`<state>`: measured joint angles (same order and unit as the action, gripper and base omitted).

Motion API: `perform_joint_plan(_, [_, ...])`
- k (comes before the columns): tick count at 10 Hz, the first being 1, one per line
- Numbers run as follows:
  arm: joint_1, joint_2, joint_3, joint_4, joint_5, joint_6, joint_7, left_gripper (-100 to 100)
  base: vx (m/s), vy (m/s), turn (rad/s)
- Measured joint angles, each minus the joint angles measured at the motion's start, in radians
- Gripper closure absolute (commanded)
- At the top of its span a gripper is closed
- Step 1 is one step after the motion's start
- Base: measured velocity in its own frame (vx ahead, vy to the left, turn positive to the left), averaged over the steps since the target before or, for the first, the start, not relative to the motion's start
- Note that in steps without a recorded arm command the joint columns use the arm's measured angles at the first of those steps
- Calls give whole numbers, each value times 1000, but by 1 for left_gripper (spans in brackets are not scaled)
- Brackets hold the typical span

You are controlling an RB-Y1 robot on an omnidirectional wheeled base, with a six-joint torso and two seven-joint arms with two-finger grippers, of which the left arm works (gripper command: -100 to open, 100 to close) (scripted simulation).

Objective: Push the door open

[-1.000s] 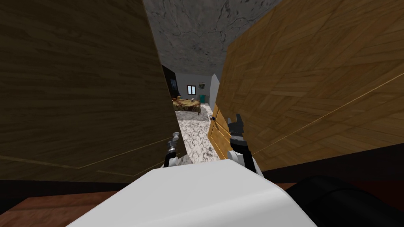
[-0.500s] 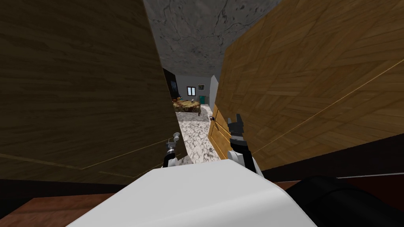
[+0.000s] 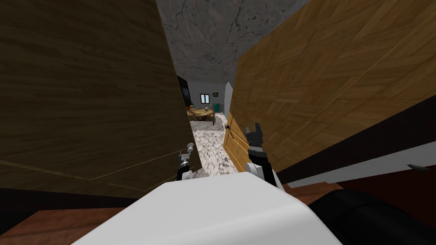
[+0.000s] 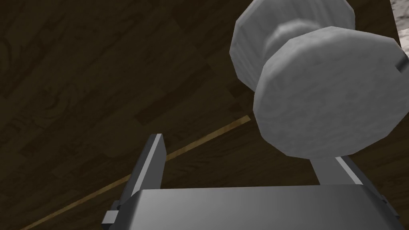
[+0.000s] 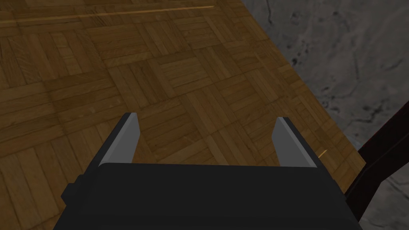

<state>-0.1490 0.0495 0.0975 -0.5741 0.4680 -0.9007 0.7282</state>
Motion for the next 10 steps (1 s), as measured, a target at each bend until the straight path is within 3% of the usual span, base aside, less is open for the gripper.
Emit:
perform_joint_plan(4, [12, -14, -14, -21, 66, -9, 109, -100, -93, -5, -60])
perform_joint_plan(5, [-23, -12, -17, 39, 83, -36, 150, -100, -62, -8, -26])
perform_joint_plan(6, [-4, -20, -17, 13, 92, -29, 156, -100, -31, -6, 4])
perform_joint_plan(7, [-22, -19, -18, 46, 94, -38, 165, -100, -3, -1, -22])
perform_joint_plan(8, [-20, -17, -19, 52, 94, -41, 171, -100, 11, -2, -3])
perform_joint_plan(10, [-2, -19, -19, 25, 94, -24, 162, -100, 1, 0, 7])
